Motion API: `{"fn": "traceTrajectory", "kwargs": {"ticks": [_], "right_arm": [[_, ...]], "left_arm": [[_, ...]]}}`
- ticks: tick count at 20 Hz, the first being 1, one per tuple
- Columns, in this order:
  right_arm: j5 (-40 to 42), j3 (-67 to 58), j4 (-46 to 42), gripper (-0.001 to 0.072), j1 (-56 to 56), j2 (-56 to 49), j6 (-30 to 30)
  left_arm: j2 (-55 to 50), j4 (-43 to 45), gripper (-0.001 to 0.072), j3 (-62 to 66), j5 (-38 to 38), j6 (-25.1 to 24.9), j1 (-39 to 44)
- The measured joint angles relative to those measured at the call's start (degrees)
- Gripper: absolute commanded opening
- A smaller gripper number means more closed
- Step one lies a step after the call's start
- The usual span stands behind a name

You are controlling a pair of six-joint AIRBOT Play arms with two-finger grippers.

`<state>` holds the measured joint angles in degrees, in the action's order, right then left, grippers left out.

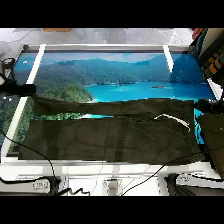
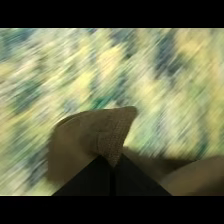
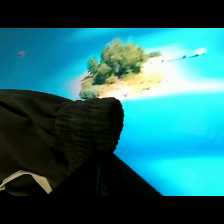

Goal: Fold the clothes and pants, and hang the long-sleeved shirts on hangers.

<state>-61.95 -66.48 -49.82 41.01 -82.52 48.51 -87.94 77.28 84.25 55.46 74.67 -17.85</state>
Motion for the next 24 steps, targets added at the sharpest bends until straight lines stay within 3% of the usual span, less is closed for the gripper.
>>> {"fn": "traceTrajectory", "kwargs": {"ticks": [2, 3, 4, 5, 8, 11, 13, 18, 24], "right_arm": [[1.7, 0.0, 0.0, 0.0034, 0.0, 0.0, 0.0], [2.4, 0.0, 0.0, 0.0034, 0.0, 0.0, 0.0], [3.0, 0.0, 0.0, 0.0034, 0.0, 0.0, 0.1], [3.4, 0.0, 0.0, 0.0034, 0.0, 0.0, 0.1], [4.2, 0.0, 0.0, 0.0034, 0.0, 0.0, 0.1], [4.6, 0.0, 0.0, 0.0034, 0.0, 0.0, 0.1], [4.6, 0.0, 0.0, 0.0034, 0.0, 0.0, 0.1], [4.6, 0.0, 0.0, 0.0034, 0.0, 0.0, 0.1], [4.5, 0.0, 0.0, 0.0034, 0.0, 0.0, 0.1]], "left_arm": [[-3.9, -8.0, 0.0018, 0.0, -8.1, 0.1, 0.0], [-5.5, -12.0, 0.0096, 0.0, -12.0, 0.1, 0.0], [-7.1, -16.1, 0.0361, 0.0, -15.8, 0.1, 0.0], [-8.3, -19.3, 0.0705, 0.0, -18.9, 0.1, 0.0], [-10.2, -24.9, 0.0698, 0.0, -22.4, 0.1, -0.3], [-10.5, -26.6, 0.0679, 0.0, -19.6, 0.2, -2.4], [-10.5, -26.7, 0.0495, 0.0, -14.0, 1.5, -4.8], [-10.5, -22.3, 0.0491, 0.0, 0.9, 2.6, -11.0], [-10.8, -17.3, 0.0490, -1.6, 7.3, -5.4, -13.0]]}}
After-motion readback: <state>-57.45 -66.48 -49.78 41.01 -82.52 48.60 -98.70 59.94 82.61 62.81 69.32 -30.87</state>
